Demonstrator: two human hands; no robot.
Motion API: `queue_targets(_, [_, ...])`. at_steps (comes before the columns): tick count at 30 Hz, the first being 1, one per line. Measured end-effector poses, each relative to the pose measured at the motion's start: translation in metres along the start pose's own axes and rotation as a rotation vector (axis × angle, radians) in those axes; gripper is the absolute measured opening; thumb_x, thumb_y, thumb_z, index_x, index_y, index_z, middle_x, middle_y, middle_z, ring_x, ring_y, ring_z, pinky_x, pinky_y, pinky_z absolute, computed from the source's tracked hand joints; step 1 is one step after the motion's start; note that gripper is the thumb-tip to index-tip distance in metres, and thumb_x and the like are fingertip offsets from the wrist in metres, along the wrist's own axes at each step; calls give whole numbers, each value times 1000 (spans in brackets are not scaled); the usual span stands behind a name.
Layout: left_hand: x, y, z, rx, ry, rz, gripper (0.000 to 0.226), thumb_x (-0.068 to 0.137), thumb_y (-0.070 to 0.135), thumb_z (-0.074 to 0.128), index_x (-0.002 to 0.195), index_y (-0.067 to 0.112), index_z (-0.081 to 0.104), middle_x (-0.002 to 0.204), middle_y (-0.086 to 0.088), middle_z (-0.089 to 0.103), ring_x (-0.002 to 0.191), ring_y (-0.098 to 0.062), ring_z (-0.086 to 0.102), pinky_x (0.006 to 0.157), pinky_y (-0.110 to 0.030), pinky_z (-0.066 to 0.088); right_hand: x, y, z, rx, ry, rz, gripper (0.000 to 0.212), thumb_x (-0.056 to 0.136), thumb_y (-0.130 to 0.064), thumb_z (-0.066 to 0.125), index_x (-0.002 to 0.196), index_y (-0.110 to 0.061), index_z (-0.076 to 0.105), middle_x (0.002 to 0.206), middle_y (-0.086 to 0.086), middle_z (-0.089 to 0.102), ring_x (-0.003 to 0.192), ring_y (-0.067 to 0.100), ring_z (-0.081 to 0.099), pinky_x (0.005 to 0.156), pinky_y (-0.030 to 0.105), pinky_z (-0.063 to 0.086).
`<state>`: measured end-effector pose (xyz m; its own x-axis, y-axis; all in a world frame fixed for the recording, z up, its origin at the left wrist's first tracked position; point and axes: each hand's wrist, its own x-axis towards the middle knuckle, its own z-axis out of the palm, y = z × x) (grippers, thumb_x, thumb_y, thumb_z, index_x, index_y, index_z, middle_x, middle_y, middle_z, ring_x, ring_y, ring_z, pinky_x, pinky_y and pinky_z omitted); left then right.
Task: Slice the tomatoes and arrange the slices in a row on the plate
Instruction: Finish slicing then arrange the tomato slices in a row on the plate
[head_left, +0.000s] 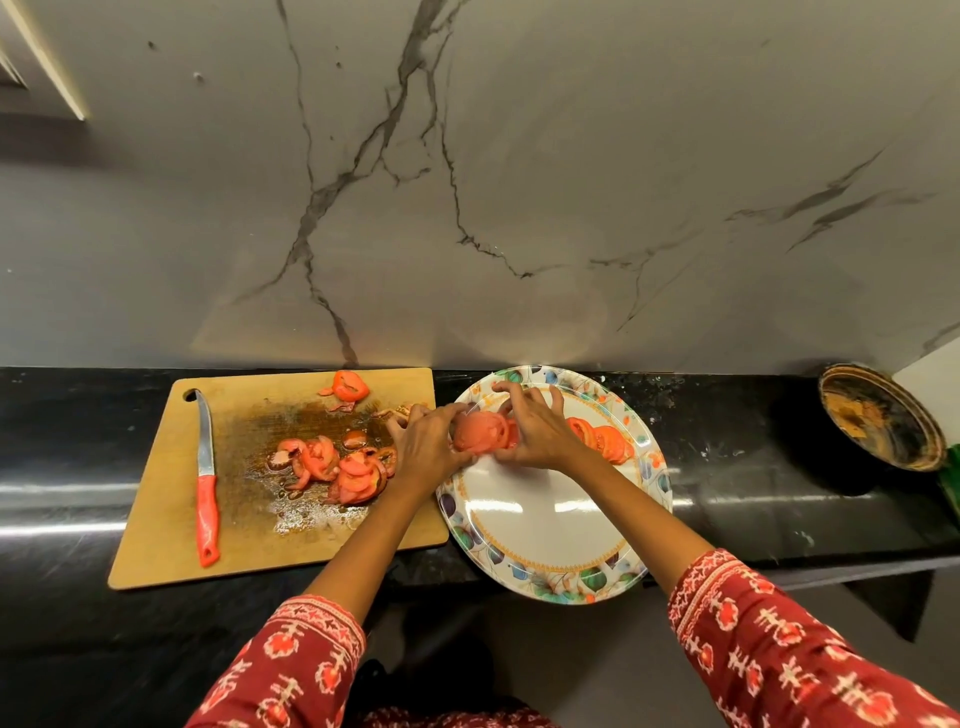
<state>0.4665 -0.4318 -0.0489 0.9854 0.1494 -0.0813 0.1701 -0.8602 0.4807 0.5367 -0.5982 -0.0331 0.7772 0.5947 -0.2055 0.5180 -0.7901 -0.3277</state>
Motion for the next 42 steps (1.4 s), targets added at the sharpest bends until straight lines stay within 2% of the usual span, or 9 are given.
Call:
queue_targets(14, [-6, 1, 1, -34, 45, -23, 73, 71, 46, 73, 135, 30, 42, 127, 4, 57, 117, -20, 38, 84, -37, 24, -5, -4, 2, 40, 95, -24, 87, 69, -56, 52, 142, -17, 26, 120, 2, 62, 129, 22, 43, 114, 53, 0])
queue_targets(18, [-9, 2, 1, -54, 64, -35, 72, 71, 45, 74, 134, 29, 43, 128, 5, 57, 117, -19, 37, 80, -34, 20, -10, -3, -4, 220, 112, 20, 80, 67, -46, 57, 137, -18, 29, 105, -4, 61, 122, 17, 46, 114, 51, -1])
queue_targets(20, [-9, 0, 1, -56, 62, -33, 72, 70, 45, 74, 134, 30, 44, 127, 6, 57, 116, -19, 38, 79, -34, 20, -9, -5, -6, 275, 147, 64, 67, 75, -37, 59, 134, -18, 33, 96, -5, 62, 117, 16, 50, 114, 50, -2])
queue_targets(22, [-10, 0, 1, -55, 65, -26, 72, 70, 45, 74, 134, 30, 44, 127, 6, 57, 116, -19, 38, 79, -33, 19, -6, -9, -8, 249, 177, 99, 52, 84, -24, 58, 131, -17, 36, 91, -4, 62, 113, 17, 52, 115, 50, -2])
queue_targets(24, [-11, 0, 2, -66, 72, -28, 71, 71, 43, 74, 134, 29, 44, 127, 5, 57, 116, -19, 38, 78, -33, 18, -4, -16, -11, 184, 154, 117, 50, 86, -21, 56, 131, -16, 36, 87, -6, 59, 113, 18, 51, 114, 48, -2])
queue_targets(29, [-13, 0, 2, -111, 83, -34, 71, 70, 40, 76, 133, 30, 45, 127, 5, 57, 116, -20, 39, 83, -35, 22, -5, -20, -17, 135, 171, 103, 50, 86, -20, 55, 132, -16, 36, 80, -8, 55, 106, 17, 52, 111, 45, 10])
queue_targets(34, [-14, 0, 3, -150, 94, -37, 70, 70, 41, 75, 133, 31, 46, 126, 5, 58, 115, -18, 39, 82, -34, 21, -14, -9, -29, 217, 86, 137, 54, 82, -23, 61, 130, -18, 35, 83, 0, 67, 92, 16, 58, 105, 42, 20])
queue_targets(38, [-15, 5, 4, -129, 85, -26, 70, 70, 44, 75, 132, 32, 46, 125, 5, 57, 116, -18, 38, 82, -33, 18, -13, -12, -33, 76, 110, 143, 52, 82, -19, 59, 130, -16, 37, 81, -2, 64, 91, 16, 54, 105, 44, 23])
queue_targets(42, [-12, 11, 7, -98, 46, -17, 76, 66, 51, 75, 133, 31, 46, 127, 2, 56, 117, -18, 38, 90, -37, 22, -13, -12, -35, 68, 164, 127, 52, 81, -24, 63, 127, -19, 40, 87, -1, 62, 101, 18, 50, 94, 39, 24])
